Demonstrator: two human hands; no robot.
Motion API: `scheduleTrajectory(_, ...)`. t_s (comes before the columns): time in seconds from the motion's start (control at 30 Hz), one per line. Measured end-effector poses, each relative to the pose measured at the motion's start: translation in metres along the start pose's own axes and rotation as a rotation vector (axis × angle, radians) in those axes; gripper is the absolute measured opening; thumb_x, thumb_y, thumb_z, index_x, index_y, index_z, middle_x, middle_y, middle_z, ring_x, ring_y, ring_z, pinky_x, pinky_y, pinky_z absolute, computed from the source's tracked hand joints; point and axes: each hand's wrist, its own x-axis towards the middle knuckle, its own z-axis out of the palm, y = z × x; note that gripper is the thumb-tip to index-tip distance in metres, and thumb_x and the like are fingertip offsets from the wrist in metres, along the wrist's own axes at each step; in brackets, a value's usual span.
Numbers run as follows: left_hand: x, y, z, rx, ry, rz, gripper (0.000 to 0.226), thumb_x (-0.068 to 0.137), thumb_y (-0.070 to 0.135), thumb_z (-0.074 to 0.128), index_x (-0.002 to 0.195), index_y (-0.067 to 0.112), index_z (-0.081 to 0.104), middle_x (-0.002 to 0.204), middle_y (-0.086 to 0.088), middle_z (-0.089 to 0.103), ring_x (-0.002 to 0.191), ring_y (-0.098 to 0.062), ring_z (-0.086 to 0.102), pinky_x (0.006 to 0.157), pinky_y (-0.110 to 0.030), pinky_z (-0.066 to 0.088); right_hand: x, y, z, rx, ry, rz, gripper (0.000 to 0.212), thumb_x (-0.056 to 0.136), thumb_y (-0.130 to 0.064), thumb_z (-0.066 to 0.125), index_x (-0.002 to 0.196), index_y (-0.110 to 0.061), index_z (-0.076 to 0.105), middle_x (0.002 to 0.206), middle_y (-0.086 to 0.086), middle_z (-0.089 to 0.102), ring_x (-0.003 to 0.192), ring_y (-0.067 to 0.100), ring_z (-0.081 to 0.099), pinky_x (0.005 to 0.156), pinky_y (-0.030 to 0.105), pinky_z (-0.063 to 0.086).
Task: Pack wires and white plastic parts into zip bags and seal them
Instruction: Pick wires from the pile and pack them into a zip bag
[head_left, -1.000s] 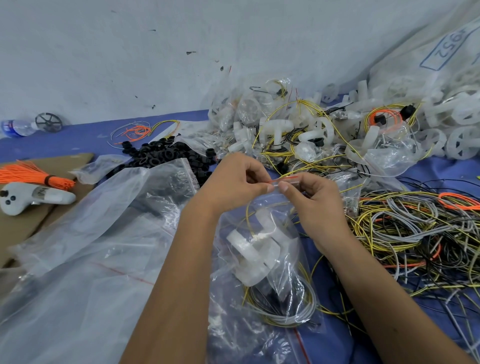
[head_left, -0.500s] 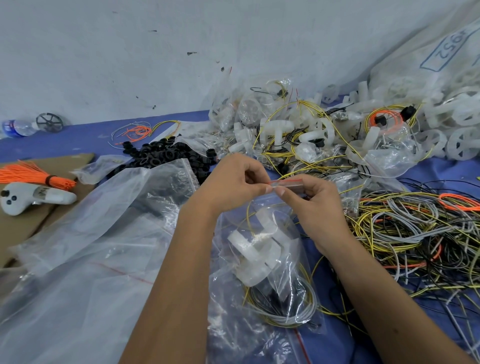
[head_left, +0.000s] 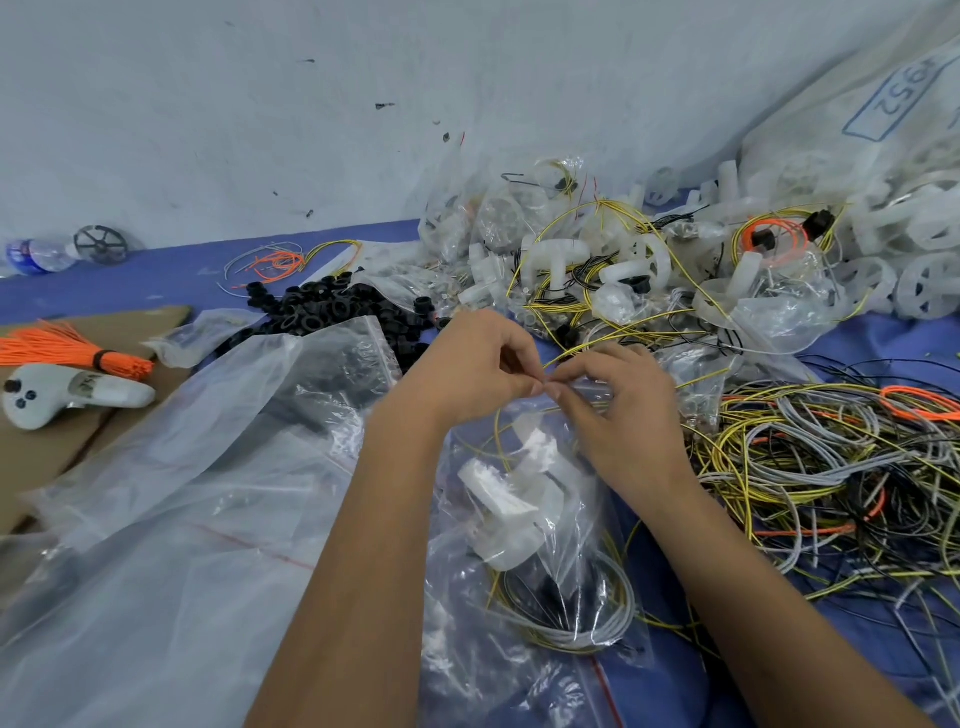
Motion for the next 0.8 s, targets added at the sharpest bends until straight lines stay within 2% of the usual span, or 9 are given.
scheduleTrajectory(0.07, 0.0, 0.0, 0.0, 0.001, 0.007, 0.007, 0.009, 0.08, 0.005, 0.085, 0.081, 0.012, 0.081, 0.071, 0.004, 0.073, 0.061, 0.001, 0.062, 0.064, -0.013, 0.049, 0.0, 0.001, -0.001, 0.016, -0.005, 0.024, 0.005, 0.084, -0.016, 0.081, 0.086, -0.017, 0.077, 0.087, -0.007, 0.068, 0.091, 0.02, 0.055, 0.079, 0.03, 0.041)
scheduleTrajectory(0.2, -0.001, -0.004, -0.001, -0.011, 0.022, -0.014, 0.008, 0.08, 0.006, 0.086, 0.083, 0.011, 0.081, 0.076, -0.001, 0.076, 0.069, -0.01, 0.07, 0.069, -0.021, 0.056, 0.001, 0.0, -0.001, 0.003, -0.022, 0.031, 0.006, 0.084, -0.012, 0.08, 0.084, -0.016, 0.075, 0.088, -0.003, 0.067, 0.091, 0.022, 0.052, 0.078, 0.025, 0.033)
scheduleTrajectory(0.33, -0.001, -0.004, 0.0, 0.003, 0.02, -0.025, 0.011, 0.079, 0.006, 0.087, 0.078, 0.014, 0.08, 0.073, 0.001, 0.074, 0.065, -0.007, 0.065, 0.069, -0.024, 0.056, 0.001, -0.001, -0.001, -0.036, -0.049, 0.026, 0.007, 0.085, -0.013, 0.08, 0.085, -0.017, 0.074, 0.089, -0.002, 0.067, 0.092, 0.022, 0.048, 0.078, 0.026, 0.032)
scheduleTrajectory(0.6, 0.001, -0.002, 0.003, 0.001, 0.013, -0.022, 0.011, 0.078, 0.008, 0.088, 0.076, 0.016, 0.08, 0.071, 0.006, 0.073, 0.065, -0.004, 0.065, 0.068, -0.022, 0.055, 0.001, 0.002, -0.001, -0.028, -0.076, 0.023, 0.006, 0.084, -0.016, 0.081, 0.088, -0.019, 0.078, 0.091, -0.002, 0.069, 0.094, 0.028, 0.054, 0.08, 0.026, 0.033)
scheduleTrajectory(0.7, -0.001, -0.006, 0.001, -0.011, 0.027, -0.031, 0.019, 0.075, 0.009, 0.09, 0.071, 0.023, 0.078, 0.069, 0.006, 0.073, 0.063, -0.002, 0.065, 0.067, -0.022, 0.057, 0.001, 0.001, -0.001, -0.016, -0.061, 0.025, 0.007, 0.084, -0.013, 0.08, 0.085, -0.018, 0.076, 0.089, -0.002, 0.068, 0.093, 0.027, 0.052, 0.079, 0.027, 0.033)
scheduleTrajectory(0.8, -0.001, -0.011, -0.003, -0.008, 0.037, -0.044, 0.029, 0.075, 0.009, 0.09, 0.068, 0.031, 0.074, 0.066, 0.011, 0.07, 0.061, 0.001, 0.063, 0.065, -0.016, 0.051, 0.001, 0.0, -0.001, -0.009, -0.051, 0.044, 0.007, 0.083, -0.01, 0.08, 0.084, -0.017, 0.076, 0.09, -0.002, 0.068, 0.095, 0.027, 0.05, 0.08, 0.027, 0.033)
